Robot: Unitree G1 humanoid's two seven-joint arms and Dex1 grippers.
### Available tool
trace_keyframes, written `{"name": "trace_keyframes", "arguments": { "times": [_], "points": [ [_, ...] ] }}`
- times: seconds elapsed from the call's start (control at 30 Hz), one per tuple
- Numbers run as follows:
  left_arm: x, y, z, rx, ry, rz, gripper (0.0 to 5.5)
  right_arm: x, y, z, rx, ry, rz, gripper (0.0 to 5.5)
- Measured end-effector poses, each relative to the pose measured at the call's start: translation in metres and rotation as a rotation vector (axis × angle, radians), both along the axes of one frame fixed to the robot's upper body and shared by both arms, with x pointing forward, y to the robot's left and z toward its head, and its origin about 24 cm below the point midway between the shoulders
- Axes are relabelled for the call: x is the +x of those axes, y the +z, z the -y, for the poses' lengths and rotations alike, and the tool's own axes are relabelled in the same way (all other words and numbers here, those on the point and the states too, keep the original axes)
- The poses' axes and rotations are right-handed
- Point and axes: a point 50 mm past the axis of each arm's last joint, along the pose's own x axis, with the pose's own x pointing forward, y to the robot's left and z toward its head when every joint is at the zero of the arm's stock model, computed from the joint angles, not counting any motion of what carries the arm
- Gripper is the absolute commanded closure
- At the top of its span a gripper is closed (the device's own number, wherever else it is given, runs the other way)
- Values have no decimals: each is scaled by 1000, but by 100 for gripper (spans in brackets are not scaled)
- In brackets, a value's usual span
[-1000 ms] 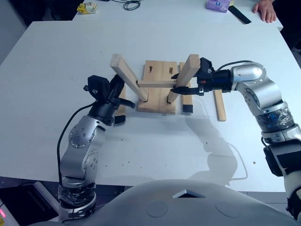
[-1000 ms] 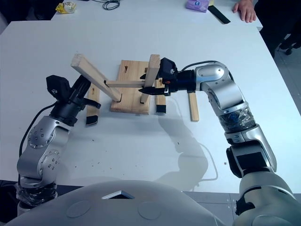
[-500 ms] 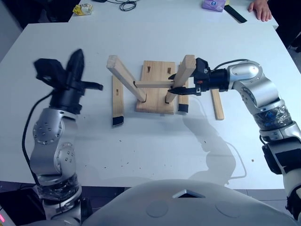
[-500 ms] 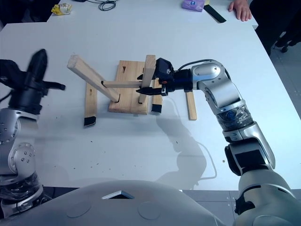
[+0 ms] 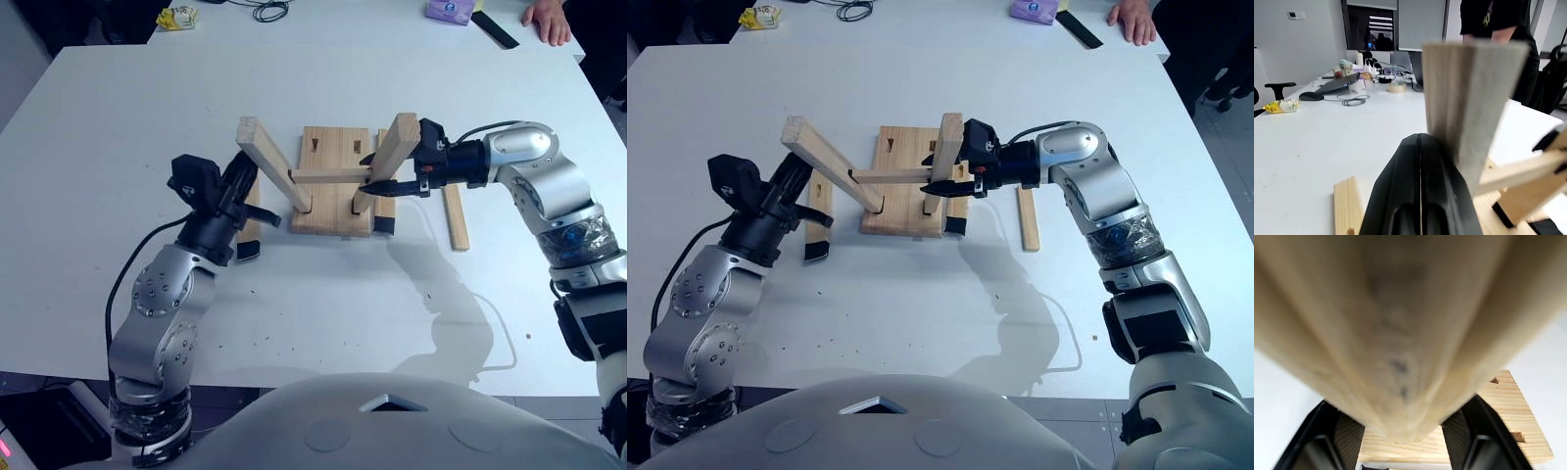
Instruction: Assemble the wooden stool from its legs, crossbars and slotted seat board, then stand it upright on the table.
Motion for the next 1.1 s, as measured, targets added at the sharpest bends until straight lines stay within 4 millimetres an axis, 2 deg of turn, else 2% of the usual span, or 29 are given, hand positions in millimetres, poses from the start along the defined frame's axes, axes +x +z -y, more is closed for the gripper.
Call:
{"name": "trace_keyframes", "arguments": {
  "times": [0.4, 0.63, 0.8, 1.1],
  "points": [
    [-4, 4, -9, -190, -54, -53, 550, 3, -7, -1, 30, 26, -13, 349],
    [-6, 27, -32, -286, -125, 61, 550, 3, -9, -4, 32, 43, -15, 349],
    [-3, 35, -57, -326, -65, 122, 550, 3, -10, -10, 38, 75, -6, 349],
    [10, 56, -69, -428, -28, 235, 550, 10, -11, -20, 65, 68, 13, 349]
  ]
}}
